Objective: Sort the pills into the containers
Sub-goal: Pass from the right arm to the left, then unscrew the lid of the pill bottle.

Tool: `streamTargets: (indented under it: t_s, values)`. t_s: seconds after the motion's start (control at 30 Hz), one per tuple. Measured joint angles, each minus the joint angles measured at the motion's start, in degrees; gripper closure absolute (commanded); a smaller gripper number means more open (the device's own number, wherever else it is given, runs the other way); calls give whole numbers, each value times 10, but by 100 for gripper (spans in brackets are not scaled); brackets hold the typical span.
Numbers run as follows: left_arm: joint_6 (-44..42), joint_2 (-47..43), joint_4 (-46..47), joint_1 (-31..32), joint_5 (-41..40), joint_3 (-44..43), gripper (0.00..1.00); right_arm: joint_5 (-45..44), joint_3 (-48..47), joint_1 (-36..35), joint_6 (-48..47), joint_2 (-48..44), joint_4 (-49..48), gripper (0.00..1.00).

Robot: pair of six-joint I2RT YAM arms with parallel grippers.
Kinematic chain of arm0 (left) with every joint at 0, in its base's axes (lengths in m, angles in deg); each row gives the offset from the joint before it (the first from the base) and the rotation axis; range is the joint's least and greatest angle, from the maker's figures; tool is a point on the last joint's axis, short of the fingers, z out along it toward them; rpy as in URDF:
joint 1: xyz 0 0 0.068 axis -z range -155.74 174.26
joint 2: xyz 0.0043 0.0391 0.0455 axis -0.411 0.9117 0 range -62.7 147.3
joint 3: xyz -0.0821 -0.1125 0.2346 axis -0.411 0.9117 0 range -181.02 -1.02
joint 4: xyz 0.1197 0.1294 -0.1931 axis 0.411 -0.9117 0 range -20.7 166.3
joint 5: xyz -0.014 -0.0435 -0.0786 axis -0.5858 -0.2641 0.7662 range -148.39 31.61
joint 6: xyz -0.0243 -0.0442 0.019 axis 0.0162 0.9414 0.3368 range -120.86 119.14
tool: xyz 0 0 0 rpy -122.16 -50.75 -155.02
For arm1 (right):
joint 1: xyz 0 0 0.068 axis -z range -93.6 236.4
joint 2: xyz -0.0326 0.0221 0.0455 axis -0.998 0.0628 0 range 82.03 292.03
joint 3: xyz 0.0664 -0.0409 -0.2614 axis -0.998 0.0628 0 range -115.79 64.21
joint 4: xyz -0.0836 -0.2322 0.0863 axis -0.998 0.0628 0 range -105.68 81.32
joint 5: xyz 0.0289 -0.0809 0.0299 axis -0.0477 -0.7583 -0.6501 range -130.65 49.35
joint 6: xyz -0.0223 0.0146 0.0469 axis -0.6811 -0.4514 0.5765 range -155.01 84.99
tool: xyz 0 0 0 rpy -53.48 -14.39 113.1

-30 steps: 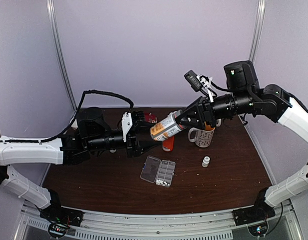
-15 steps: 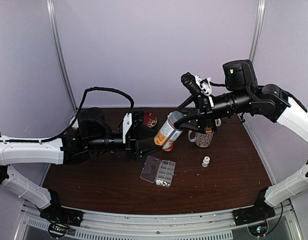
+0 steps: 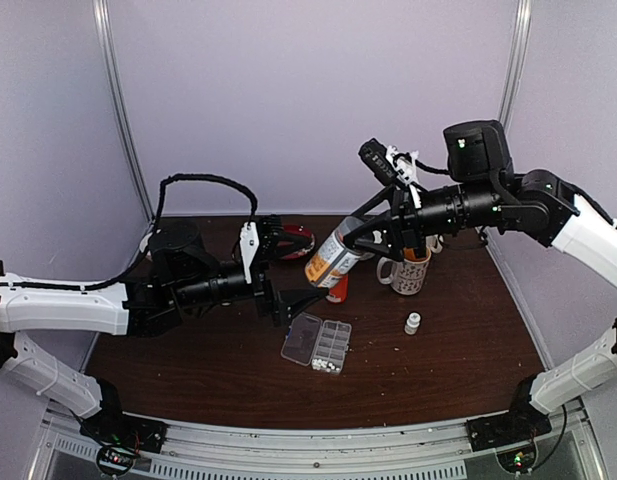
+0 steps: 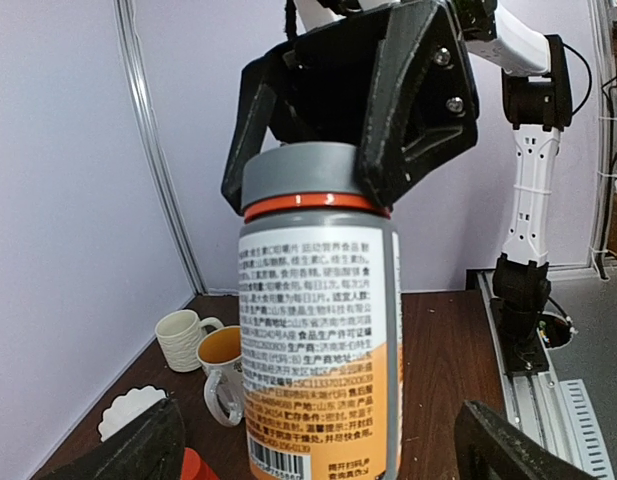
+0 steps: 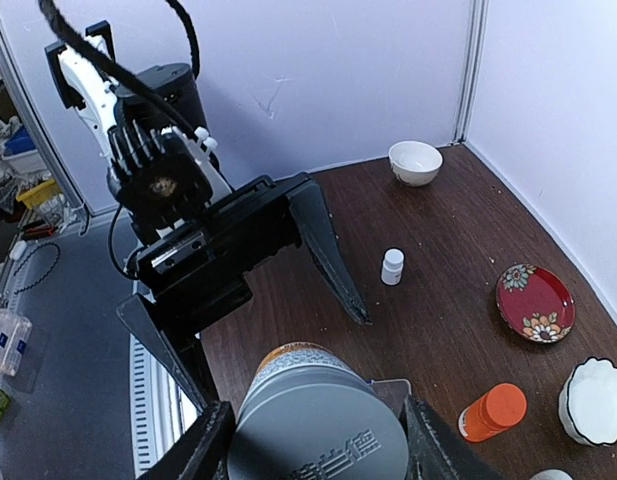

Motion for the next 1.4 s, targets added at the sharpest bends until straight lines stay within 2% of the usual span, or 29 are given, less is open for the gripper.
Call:
streamTargets:
  t_s: [0.2, 0.3, 0.4, 0.47, 0.5, 0.53, 0.57, 0.6, 0.63, 0.67, 0.7, 0.73, 0.77, 0.8, 0.93, 1.2, 1.4]
  values:
    - [-34, 24, -11, 3, -15, -26, 3, -8, 40, 0, 70, -25, -42, 98]
    - [-41, 37, -17, 5, -19, -35, 9, -9, 45, 0, 88, -31, -52, 98]
    - [-49, 47, -22, 5, -20, -49, 19, -11, 46, 0, 97, -35, -63, 98]
    - [-53, 53, -30, 6, -20, -59, 31, -12, 50, 0, 103, -38, -69, 98]
    - [-54, 55, -33, 6, -20, -63, 41, -12, 52, 0, 104, -40, -71, 97]
    - [-55, 56, -34, 6, -20, -65, 57, -13, 54, 0, 105, -40, -72, 96]
    - [-56, 56, -36, 6, -18, -66, 68, -15, 54, 0, 105, -40, -73, 93]
    - [-57, 56, -40, 7, -18, -67, 79, -17, 56, 0, 106, -41, -76, 86]
    - [-59, 56, -46, 8, -19, -68, 86, -18, 58, 0, 105, -42, -76, 73]
    - [-60, 56, -49, 8, -19, -69, 91, -18, 61, 0, 105, -44, -76, 54]
    - [-62, 56, -50, 8, -19, -69, 91, -19, 63, 0, 104, -46, -76, 35]
    - [-64, 56, -51, 8, -19, -69, 92, -18, 66, 0, 101, -49, -76, 24]
    - [-62, 56, -52, 8, -17, -69, 92, -18, 68, 0, 97, -50, -76, 17]
    - [-63, 56, -53, 9, -15, -69, 92, -17, 69, 0, 92, -52, -72, 13]
    - [-65, 56, -55, 9, -8, -69, 91, -17, 65, -2, 61, -54, -37, 12]
    - [-73, 48, -64, 9, 9, -66, 84, -16, -24, -2, 25, -23, 78, 25]
    - [-76, 48, -75, 9, 19, -65, 84, -7, -30, -2, 25, -11, 103, 28]
